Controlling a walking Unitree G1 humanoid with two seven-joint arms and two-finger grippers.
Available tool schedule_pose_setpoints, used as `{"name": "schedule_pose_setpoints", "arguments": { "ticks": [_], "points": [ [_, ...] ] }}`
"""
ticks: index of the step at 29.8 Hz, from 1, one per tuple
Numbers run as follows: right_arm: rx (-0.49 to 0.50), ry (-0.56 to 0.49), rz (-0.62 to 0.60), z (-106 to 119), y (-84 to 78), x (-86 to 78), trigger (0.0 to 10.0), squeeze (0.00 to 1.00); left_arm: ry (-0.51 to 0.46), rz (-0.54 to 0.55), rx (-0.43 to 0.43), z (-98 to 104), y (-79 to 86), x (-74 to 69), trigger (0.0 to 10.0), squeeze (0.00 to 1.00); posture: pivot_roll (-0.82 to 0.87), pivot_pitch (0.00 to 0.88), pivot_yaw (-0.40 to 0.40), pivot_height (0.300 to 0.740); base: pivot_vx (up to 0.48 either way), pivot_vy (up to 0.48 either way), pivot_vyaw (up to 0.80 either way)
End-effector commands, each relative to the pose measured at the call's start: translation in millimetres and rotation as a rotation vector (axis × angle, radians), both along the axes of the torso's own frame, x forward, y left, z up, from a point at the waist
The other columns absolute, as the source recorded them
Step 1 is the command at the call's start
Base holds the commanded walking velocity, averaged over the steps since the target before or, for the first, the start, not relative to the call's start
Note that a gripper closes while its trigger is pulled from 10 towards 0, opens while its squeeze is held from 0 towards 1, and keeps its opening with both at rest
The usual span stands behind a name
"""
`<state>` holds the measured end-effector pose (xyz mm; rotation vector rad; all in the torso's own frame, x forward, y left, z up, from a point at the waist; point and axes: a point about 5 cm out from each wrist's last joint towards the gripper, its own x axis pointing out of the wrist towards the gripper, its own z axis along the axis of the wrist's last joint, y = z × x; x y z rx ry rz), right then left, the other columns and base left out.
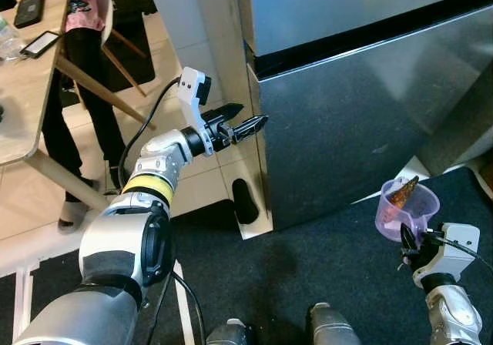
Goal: Restocking fridge
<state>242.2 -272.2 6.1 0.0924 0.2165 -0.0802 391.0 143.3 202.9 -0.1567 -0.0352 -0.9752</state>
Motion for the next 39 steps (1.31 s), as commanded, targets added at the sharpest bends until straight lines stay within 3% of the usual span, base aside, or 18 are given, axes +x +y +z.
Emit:
{"name": "schedule_pose_setpoints", "arguments": {
  "ticks": [1, 8, 9, 13, 15, 16, 23, 24, 25, 26, 28, 30, 32, 34, 35, 36, 37, 39],
  "points": [
    [-0.003, -0.023, -0.007, 1, -1.5, -3.6, 10.0, 0.00, 0.007, 0.000, 0.008, 1, 9.6, -0.6, 10.0, 1.00, -0.22, 0.248, 0.111, 0.740, 0.000, 0.000, 0.00],
    [-0.006, -0.038, -0.006, 2, -3.1, -5.6, 10.0, 0.00, -0.039, 0.005, 0.048, 9, 11.2, 1.2, 10.0, 1.00, -0.24, 0.257, 0.114, 0.740, 0.000, 0.000, 0.00],
    [-0.007, -0.041, -0.007, 3, -4.3, -7.0, 10.0, 0.00, -0.066, 0.035, 0.057, 14, 10.9, 3.4, 10.0, 0.00, -0.24, 0.259, 0.118, 0.740, 0.000, 0.000, 0.00],
    [-0.009, -0.044, -0.010, 3, -5.8, -8.4, 10.0, 0.00, -0.096, 0.112, 0.013, 26, 11.1, 8.3, 10.0, 0.00, -0.24, 0.259, 0.119, 0.740, 0.000, 0.000, 0.00],
    [-0.010, -0.053, -0.016, 4, -6.5, -8.7, 10.0, 0.00, -0.187, 0.133, -0.070, 49, -2.2, 12.6, 10.0, 0.00, -0.24, 0.263, 0.122, 0.740, 0.000, 0.000, 0.00],
    [-0.010, -0.053, -0.016, 4, -6.5, -8.7, 10.0, 0.00, -0.187, 0.133, -0.070, 49, -2.2, 12.6, 10.0, 0.00, -0.24, 0.263, 0.122, 0.740, 0.000, 0.000, 0.00],
    [-0.010, -0.058, -0.016, 6, -6.1, -7.0, 10.0, 0.00, -0.179, -0.036, -0.100, 47, -25.0, 7.3, 10.0, 0.00, -0.24, 0.260, 0.122, 0.740, 0.000, 0.000, 0.00],
    [-0.011, -0.061, -0.018, 7, -6.9, -6.0, 10.0, 0.00, -0.141, -0.163, -0.092, 38, -33.1, 1.5, 10.0, 0.00, -0.24, 0.257, 0.125, 0.740, 0.000, 0.000, 0.00],
    [-0.011, -0.061, -0.018, 7, -6.9, -6.0, 10.0, 0.00, -0.141, -0.163, -0.092, 38, -33.1, 1.5, 10.0, 0.00, -0.24, 0.257, 0.125, 0.740, 0.000, 0.000, 0.00],
    [-0.012, -0.064, -0.021, 8, -8.0, -5.0, 10.0, 0.00, -0.091, -0.316, -0.084, 27, -40.9, -6.4, 10.0, 0.00, -0.24, 0.256, 0.127, 0.740, 0.000, 0.000, 0.00],
    [-0.012, -0.064, -0.021, 8, -8.0, -5.0, 10.0, 0.00, -0.091, -0.316, -0.084, 27, -40.9, -6.4, 10.0, 0.00, -0.24, 0.256, 0.127, 0.740, 0.000, 0.000, 0.00],
    [-0.012, -0.070, -0.032, 10, -10.2, -3.6, 10.0, 0.00, 0.009, -0.603, -0.076, 4, -54.2, -25.0, 10.0, 0.00, -0.23, 0.250, 0.129, 0.740, 0.000, 0.000, 0.00],
    [-0.012, -0.071, -0.035, 10, -10.5, -3.0, 10.0, 0.00, 0.044, -0.682, -0.071, -6, -61.2, -32.9, 10.0, 0.00, -0.23, 0.247, 0.131, 0.740, 0.000, 0.000, 0.00],
    [-0.012, -0.071, -0.035, 10, -10.5, -3.0, 10.0, 0.00, 0.044, -0.682, -0.071, -6, -61.2, -32.9, 10.0, 0.00, -0.23, 0.247, 0.131, 0.740, 0.000, 0.000, 0.00],
    [-0.010, -0.074, -0.038, 11, -10.3, -1.9, 10.0, 0.00, 0.084, -0.754, -0.072, -20, -69.9, -44.1, 10.0, 0.00, -0.23, 0.244, 0.135, 0.740, 0.000, 0.000, 0.00],
    [-0.010, -0.074, -0.038, 11, -10.3, -1.9, 10.0, 0.00, 0.084, -0.754, -0.072, -20, -69.9, -44.1, 10.0, 0.00, -0.23, 0.244, 0.135, 0.740, 0.000, 0.000, 0.00],
    [-0.003, -0.078, -0.061, 12, -11.8, -0.5, 10.0, 0.00, 0.153, -0.795, -0.082, -52, -80.9, -61.4, 10.0, 0.00, -0.22, 0.230, 0.139, 0.740, 0.000, 0.000, 0.00],
    [-0.002, -0.078, -0.070, 12, -12.8, -0.4, 10.0, 0.00, 0.176, -0.765, -0.088, -64, -78.4, -63.6, 10.0, 0.00, -0.22, 0.228, 0.140, 0.740, 0.000, 0.000, 0.00]
  ]
}}
